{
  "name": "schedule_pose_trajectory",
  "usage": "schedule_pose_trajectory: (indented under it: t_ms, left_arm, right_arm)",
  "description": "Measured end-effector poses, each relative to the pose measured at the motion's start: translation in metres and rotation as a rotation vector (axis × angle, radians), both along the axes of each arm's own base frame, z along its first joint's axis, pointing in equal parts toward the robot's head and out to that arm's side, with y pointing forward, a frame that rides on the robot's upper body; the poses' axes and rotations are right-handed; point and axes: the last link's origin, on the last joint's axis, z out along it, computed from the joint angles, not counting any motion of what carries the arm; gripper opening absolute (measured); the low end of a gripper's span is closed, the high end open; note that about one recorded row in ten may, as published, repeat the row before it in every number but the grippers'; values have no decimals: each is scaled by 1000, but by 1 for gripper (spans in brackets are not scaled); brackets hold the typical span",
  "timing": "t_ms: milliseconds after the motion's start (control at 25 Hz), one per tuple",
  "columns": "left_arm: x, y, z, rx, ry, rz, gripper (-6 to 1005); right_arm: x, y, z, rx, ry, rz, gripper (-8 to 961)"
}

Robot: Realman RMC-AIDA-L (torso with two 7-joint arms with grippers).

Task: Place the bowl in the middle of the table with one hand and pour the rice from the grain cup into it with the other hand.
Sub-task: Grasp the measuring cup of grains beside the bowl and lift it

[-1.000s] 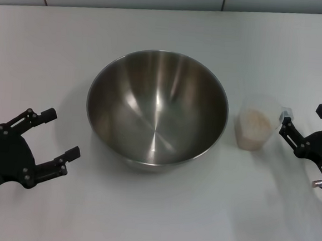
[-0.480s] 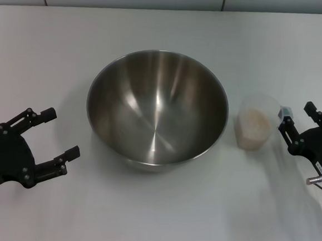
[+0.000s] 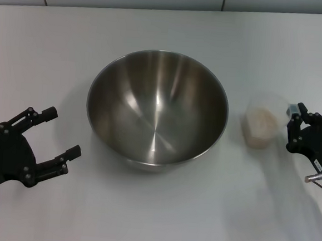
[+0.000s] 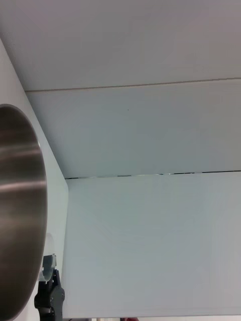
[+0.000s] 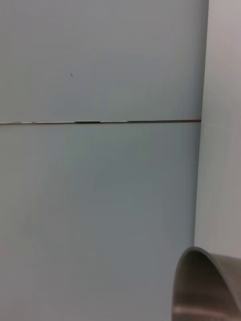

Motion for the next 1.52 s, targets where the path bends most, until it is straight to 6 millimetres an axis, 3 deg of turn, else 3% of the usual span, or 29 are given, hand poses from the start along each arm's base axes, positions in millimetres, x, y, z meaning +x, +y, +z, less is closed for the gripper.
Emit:
schedule_pose_trajectory:
  t_ms: [160,360,680,1120,1520]
  left_arm:
    - [0,0,0,0,1,1,870]
    - [0,0,-1,0,0,2,870]
    - [0,0,-1,-3,1,2,870]
    - [-2,-6,-2,-15,1,4,870]
    - [-3,-8,-1,-18,0,4,870]
  right_arm:
    - [0,0,1,7,4,-3,118]
    - [-1,1,1,10,6,-1,51]
    - [-5,3,6,49,30,16,52]
    - [-25,15,52,295,72,181,53]
    - [-38,35,54,281,87,239,52]
